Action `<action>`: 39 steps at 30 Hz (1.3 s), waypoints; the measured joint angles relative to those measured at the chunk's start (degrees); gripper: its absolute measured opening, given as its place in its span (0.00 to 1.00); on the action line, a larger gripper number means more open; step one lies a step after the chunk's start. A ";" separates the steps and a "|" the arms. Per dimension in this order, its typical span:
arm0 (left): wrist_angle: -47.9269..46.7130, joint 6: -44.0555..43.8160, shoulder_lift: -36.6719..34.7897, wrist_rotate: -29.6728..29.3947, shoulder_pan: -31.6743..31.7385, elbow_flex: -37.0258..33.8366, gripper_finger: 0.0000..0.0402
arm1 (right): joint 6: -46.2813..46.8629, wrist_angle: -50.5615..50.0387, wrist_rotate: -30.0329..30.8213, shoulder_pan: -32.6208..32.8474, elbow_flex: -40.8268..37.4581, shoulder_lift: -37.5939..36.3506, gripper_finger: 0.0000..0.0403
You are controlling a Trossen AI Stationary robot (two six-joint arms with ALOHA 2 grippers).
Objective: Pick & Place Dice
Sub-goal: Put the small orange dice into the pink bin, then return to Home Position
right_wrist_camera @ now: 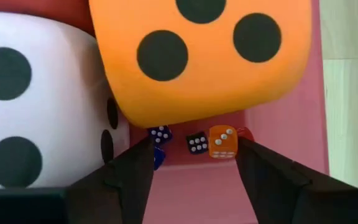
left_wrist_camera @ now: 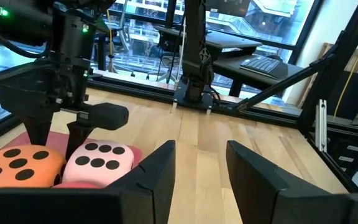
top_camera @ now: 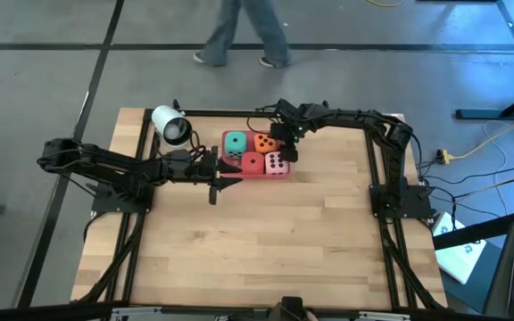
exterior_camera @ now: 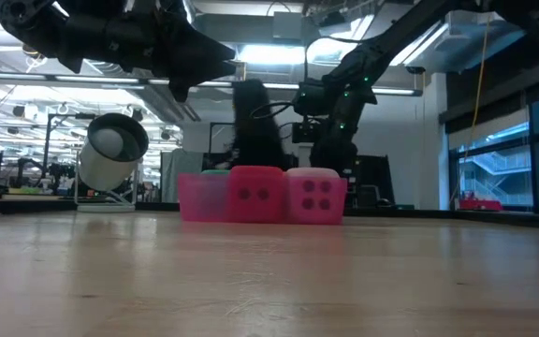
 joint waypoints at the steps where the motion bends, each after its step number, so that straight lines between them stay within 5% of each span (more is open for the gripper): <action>1: 0.00 0.00 0.00 0.00 0.00 0.00 0.34 | -0.18 -0.01 0.10 0.00 0.00 -0.02 0.56; 29: -4.69 3.16 -4.38 -0.68 0.00 0.00 0.34 | 1.24 -8.10 1.22 -0.42 7.81 -2.53 0.57; 39: -17.78 4.31 -16.99 -6.37 0.02 -0.01 0.33 | 4.69 -3.16 -12.41 -0.74 7.79 -10.83 0.49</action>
